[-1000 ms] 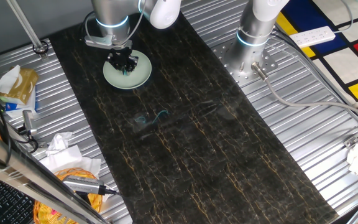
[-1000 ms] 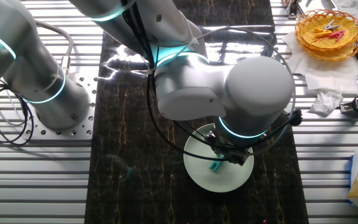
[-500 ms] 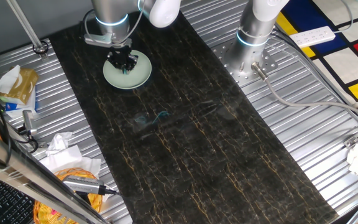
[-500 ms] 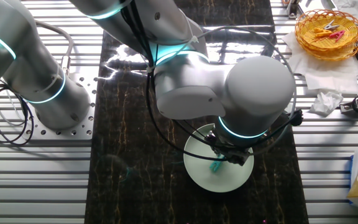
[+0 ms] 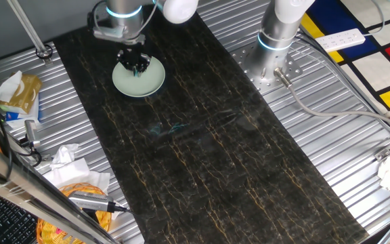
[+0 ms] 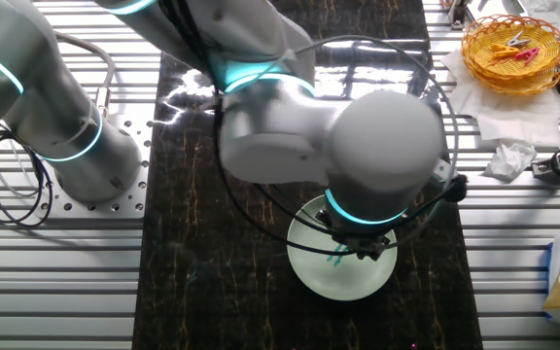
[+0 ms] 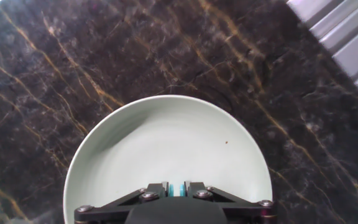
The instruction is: Use a clamp
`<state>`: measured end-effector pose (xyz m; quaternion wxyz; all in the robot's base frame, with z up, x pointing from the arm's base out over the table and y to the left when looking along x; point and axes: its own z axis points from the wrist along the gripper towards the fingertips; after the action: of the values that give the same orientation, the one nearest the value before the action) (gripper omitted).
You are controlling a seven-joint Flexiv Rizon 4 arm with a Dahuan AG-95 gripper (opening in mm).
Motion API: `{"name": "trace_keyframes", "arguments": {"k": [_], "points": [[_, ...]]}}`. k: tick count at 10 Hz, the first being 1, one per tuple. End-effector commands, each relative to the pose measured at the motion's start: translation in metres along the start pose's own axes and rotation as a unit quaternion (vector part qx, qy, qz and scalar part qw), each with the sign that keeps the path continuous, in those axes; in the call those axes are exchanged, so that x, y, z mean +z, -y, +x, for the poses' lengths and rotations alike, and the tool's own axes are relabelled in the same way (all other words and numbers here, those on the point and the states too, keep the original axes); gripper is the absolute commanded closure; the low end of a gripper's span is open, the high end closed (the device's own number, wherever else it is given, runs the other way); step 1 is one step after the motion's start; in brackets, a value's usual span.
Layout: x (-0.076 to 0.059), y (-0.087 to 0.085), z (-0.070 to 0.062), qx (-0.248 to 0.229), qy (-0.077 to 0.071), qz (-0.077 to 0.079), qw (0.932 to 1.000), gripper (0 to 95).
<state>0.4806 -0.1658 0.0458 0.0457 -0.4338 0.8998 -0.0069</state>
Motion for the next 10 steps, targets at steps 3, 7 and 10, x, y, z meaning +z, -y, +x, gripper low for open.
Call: {"name": "trace_keyframes", "arguments": {"k": [3,7,10], "points": [[-0.031,-0.002,-0.011,0.027,0.063,0.046,0.9966,95.0],[-0.049,-0.015,-0.031,0.087,0.143,0.118,0.9788,95.0],[-0.061,-0.013,-0.037,0.091,0.175,0.152,0.9685,95.0]]}}
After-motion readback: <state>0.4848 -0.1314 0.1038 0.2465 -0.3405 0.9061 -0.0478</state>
